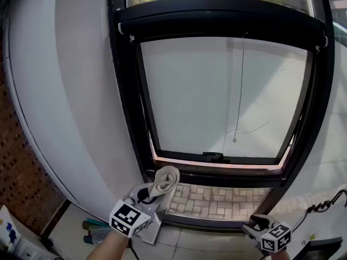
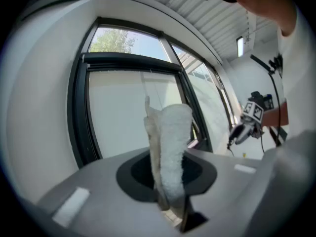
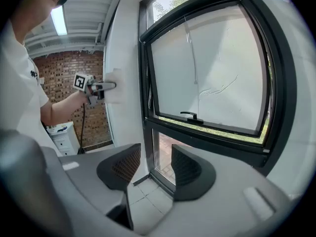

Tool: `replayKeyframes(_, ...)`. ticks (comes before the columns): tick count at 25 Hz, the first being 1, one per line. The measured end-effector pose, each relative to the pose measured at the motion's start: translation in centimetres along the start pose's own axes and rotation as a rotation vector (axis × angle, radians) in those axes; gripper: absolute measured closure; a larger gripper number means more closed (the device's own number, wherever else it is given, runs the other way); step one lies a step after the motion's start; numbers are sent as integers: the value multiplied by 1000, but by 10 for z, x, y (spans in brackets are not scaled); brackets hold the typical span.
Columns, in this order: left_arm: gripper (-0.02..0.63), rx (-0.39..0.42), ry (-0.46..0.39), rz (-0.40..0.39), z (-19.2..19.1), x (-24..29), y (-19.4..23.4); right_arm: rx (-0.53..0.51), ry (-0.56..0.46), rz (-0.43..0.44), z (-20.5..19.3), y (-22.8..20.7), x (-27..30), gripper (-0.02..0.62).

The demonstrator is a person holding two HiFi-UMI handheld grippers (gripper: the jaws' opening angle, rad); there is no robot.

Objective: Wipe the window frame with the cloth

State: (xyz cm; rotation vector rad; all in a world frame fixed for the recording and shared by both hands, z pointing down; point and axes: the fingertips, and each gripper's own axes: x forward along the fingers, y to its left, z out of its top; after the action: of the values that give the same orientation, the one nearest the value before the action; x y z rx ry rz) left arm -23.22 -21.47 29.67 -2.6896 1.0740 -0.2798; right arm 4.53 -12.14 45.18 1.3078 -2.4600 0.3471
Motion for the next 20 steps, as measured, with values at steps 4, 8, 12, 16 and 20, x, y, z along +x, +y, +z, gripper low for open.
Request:
replayKeyframes(4, 514, 82, -93, 111, 101, 35, 63, 11, 2, 25, -3, -36, -8, 399)
replayKeyframes(8, 514, 113, -186, 264, 203, 42, 135, 18, 0, 67, 1, -69, -14, 399)
replayKeyframes(12, 514, 89, -292, 489, 279, 32, 213, -2, 27, 56, 0, -109, -18, 399)
replayKeyframes(16, 514, 71, -319, 609, 323, 35, 273, -26, 26, 36, 12, -126, -8, 399)
replayKeyframes(20, 514, 70, -360, 666, 357, 48, 313, 15, -28, -4, 31, -129, 3, 399)
